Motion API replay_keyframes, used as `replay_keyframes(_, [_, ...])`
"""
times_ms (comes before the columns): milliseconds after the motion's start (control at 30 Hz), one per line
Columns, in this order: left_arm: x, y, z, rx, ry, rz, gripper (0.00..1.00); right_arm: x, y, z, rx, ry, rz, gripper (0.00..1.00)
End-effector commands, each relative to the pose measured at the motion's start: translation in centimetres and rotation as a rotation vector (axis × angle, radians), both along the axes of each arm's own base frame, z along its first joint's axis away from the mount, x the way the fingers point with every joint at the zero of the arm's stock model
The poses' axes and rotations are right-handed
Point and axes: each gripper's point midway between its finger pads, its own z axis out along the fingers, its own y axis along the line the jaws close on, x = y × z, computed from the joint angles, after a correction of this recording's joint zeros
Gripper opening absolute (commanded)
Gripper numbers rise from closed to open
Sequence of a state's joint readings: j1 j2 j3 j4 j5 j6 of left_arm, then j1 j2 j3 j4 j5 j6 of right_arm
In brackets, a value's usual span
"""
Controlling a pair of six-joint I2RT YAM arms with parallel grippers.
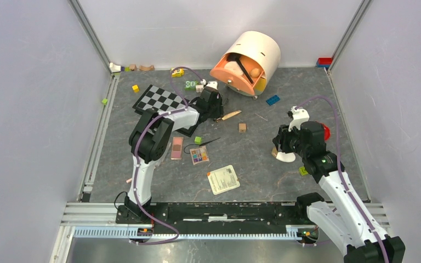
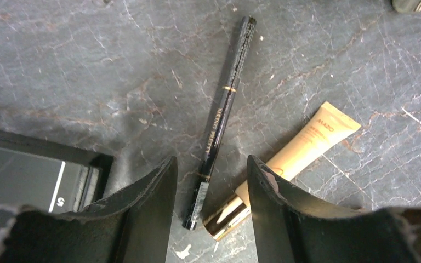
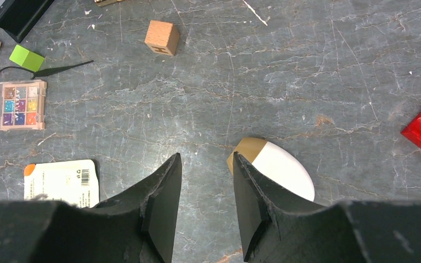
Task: Organize the makeup
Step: Pick up the makeup from the center of the board.
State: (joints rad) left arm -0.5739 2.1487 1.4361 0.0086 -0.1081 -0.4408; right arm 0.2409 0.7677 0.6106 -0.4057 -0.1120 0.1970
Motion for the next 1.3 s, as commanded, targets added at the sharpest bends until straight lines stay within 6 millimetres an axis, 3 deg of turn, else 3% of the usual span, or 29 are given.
replay_keyframes(0, [-4.4, 1.9, -4.3, 0.117, 0.144, 0.006, 0.56, 0.2, 0.2, 0.1, 0.009, -0.010, 0.002, 0.45])
replay_keyframes(133, [-5.0, 3.1, -5.3, 0.168, 0.179, 0.047, 0.48, 0.2, 0.1, 0.2, 0.007, -0.011, 0.001, 0.46])
replay_keyframes(300, [-5.5, 3.3, -5.5, 0.220, 0.184, 0.046, 0.38, 0.1, 0.0, 0.0, 0.004, -0.008, -0.001, 0.46])
replay_keyframes(500, [-5.7, 3.3, -5.5, 0.256, 0.181, 0.039, 0.16, 0.1, -0.1, 0.0, 0.002, -0.009, -0.006, 0.46])
replay_keyframes(633, [-6.3, 3.5, -5.5, 0.258, 0.178, 0.018, 0.09, 0.1, -0.1, 0.0, 0.001, -0.009, -0.007, 0.46])
replay_keyframes(800, [-6.9, 3.2, -3.7, 0.214, 0.143, -0.014, 0.02, 0.1, -0.1, 0.0, 0.003, -0.009, -0.006, 0.46])
replay_keyframes(967, [-8.0, 2.5, 0.1, 0.123, 0.086, -0.049, 0.02, 0.1, -0.1, 0.2, 0.007, -0.014, -0.011, 0.46])
replay_keyframes(1267, [-13.0, 1.7, 5.5, -0.115, 0.054, -0.095, 0.02, 0.2, -0.3, 0.3, 0.019, -0.028, -0.035, 0.46])
